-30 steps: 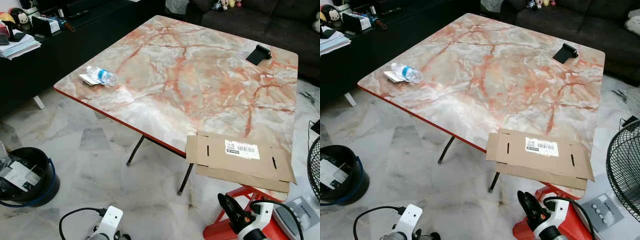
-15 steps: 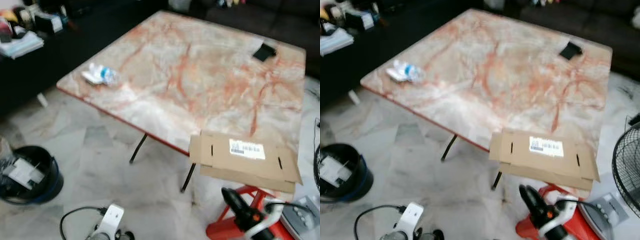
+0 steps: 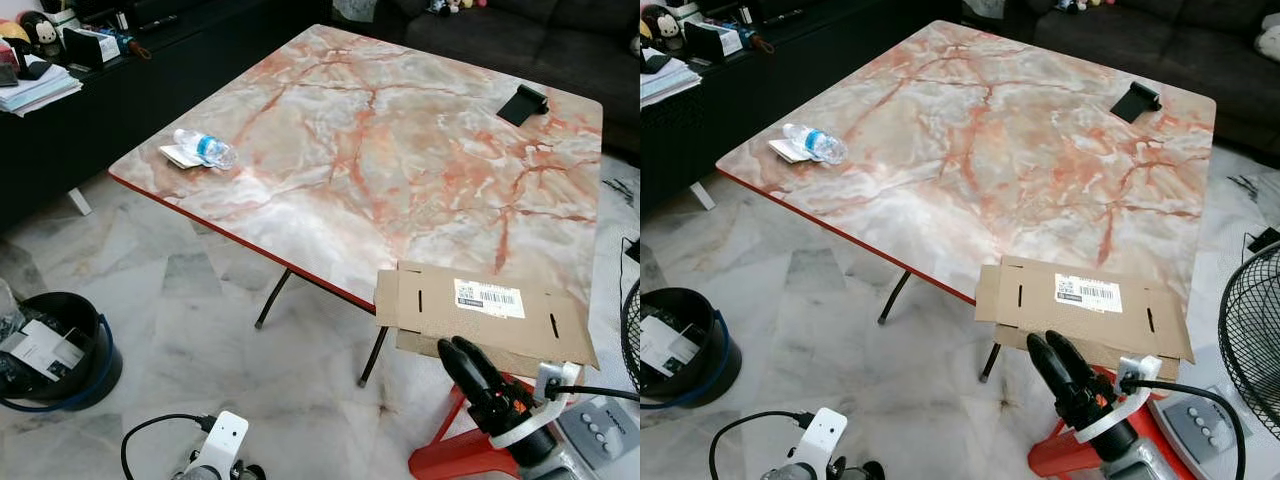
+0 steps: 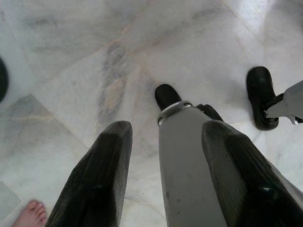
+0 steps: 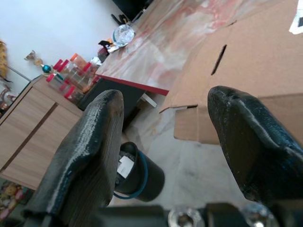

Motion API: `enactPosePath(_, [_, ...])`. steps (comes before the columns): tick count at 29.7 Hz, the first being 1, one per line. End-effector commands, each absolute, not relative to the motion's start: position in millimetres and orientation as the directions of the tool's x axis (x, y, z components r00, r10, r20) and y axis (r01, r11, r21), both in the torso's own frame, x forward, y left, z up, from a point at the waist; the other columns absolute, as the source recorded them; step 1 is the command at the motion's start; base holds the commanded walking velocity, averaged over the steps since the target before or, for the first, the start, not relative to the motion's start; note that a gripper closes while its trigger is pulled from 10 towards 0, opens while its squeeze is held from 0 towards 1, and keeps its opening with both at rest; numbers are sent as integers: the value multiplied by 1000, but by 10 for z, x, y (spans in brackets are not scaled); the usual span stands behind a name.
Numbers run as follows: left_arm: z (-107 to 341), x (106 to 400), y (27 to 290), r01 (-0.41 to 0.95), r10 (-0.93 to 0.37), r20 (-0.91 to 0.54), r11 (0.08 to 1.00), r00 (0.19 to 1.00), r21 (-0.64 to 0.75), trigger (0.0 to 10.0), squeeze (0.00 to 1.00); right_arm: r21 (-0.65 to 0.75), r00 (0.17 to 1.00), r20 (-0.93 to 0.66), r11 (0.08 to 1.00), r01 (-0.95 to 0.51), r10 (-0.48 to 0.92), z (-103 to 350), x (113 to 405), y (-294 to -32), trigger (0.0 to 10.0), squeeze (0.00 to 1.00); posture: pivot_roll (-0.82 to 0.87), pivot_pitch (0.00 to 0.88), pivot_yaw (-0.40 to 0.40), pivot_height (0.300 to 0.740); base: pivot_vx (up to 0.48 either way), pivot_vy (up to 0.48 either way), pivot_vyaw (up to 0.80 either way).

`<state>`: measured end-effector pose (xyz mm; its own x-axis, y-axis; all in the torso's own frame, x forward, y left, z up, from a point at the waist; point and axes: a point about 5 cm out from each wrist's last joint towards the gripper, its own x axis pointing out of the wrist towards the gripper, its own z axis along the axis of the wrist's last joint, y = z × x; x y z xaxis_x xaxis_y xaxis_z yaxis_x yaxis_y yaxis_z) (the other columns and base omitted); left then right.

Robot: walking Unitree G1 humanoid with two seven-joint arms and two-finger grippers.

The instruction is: Picking trash to rubbish bin

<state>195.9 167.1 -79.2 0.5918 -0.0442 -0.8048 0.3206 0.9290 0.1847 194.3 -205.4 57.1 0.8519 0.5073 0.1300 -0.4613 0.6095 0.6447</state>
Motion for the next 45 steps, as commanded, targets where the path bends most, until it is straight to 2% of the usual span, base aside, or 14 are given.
enactPosePath(1, [-842, 1867, 1660, 331, -49, -828, 928, 559, 169, 10000, 0, 638, 845, 120, 611, -468, 521, 588, 1913, -2053, 10000, 0, 23, 129, -66, 740, 0, 0, 0])
enactPosePath(5, [-844, 1863, 1659, 331, -50, -828, 929, 558, 167, 10000, 0, 645, 842, 109, 607, -464, 528, 564, 1884, -2034, 10000, 0, 21, 131, -67, 740, 0, 0, 0])
enactPosePath(6, [-845, 1862, 1658, 331, -50, -829, 929, 558, 167, 10000, 0, 648, 840, 105, 604, -463, 532, 557, 1874, -2027, 10000, 757, 21, 131, -67, 740, 0, 0, 0])
enactPosePath(7, [-844, 1863, 1656, 332, -51, -828, 929, 558, 167, 10000, 0, 655, 837, 104, 597, -464, 538, 556, 1863, -2019, 10000, 1000, 21, 131, -67, 740, 0, 0, 0])
enactPosePath(21, [-846, 1860, 1655, 333, -52, -830, 928, 556, 165, 10000, 0, 656, 827, 58, 603, -454, 559, 525, 1832, -2023, 10000, 1000, 20, 122, -69, 740, 0, 0, 0])
enactPosePath(29, [-853, 1846, 1659, 335, -54, -833, 928, 551, 162, 10000, 0, 630, 842, -21, 661, -408, 540, 424, 1778, -2146, 10000, 1000, 16, 115, -67, 740, 0, 0, 0])
enactPosePath(30, [-853, 1846, 1658, 336, -55, -833, 928, 550, 161, 10000, 0, 625, 842, -35, 669, -402, 538, 406, 1774, -2160, 10000, 0, 16, 115, -67, 740, 0, 0, 0])
enactPosePath(40, [-858, 1838, 1661, 340, -56, -837, 927, 545, 160, 10000, 0, 609, 821, -105, 689, -393, 561, 273, 1770, -2107, 10000, 0, 19, 106, -66, 740, 0, 0, 0])
enactPosePath(45, [-859, 1836, 1663, 341, -53, -837, 926, 544, 162, 10000, 0, 597, 820, -97, 692, -406, 564, 270, 1893, -2019, 10000, 0, 23, 101, -66, 740, 0, 0, 0])
